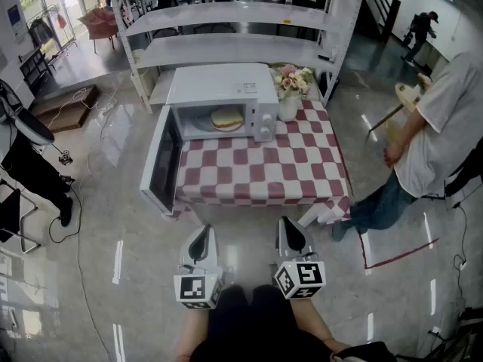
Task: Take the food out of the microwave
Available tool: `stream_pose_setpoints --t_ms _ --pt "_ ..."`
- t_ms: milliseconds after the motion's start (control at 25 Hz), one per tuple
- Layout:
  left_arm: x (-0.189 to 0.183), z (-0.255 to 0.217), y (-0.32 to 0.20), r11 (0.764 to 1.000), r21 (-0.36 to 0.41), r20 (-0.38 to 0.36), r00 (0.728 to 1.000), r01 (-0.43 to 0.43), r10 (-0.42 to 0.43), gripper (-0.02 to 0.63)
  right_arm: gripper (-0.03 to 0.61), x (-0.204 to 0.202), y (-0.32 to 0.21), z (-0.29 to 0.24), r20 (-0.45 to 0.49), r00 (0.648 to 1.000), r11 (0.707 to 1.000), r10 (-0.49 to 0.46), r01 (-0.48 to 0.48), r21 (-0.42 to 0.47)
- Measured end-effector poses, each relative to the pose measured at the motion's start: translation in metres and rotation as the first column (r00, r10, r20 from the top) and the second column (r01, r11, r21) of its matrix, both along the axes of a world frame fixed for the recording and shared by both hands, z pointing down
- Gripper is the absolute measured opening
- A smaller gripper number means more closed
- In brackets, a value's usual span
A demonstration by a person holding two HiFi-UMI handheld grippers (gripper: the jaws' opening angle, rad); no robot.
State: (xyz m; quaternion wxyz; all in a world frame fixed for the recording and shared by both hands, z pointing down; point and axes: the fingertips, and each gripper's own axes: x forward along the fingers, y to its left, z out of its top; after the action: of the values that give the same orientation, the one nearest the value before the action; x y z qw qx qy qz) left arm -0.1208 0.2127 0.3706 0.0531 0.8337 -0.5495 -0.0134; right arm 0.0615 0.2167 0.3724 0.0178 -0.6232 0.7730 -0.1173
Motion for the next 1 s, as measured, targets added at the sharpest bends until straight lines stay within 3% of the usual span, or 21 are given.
stream_pose_setpoints --t_ms 560,1000 --pt "-0.005 0.005 0.008 1.000 -0.013 -0.003 1.000 -0.003 0.003 0.011 0.000 -0.005 0.009 0.006 0.022 1.000 1.000 0.006 -0.005 -0.009" --pt "-0.018 0.011 -0.007 0.998 -0.015 0.005 0.998 -0.065 0.065 0.011 0.000 -0.023 -0.001 0.013 0.031 0.999 0.999 0.041 -0.041 -0.010"
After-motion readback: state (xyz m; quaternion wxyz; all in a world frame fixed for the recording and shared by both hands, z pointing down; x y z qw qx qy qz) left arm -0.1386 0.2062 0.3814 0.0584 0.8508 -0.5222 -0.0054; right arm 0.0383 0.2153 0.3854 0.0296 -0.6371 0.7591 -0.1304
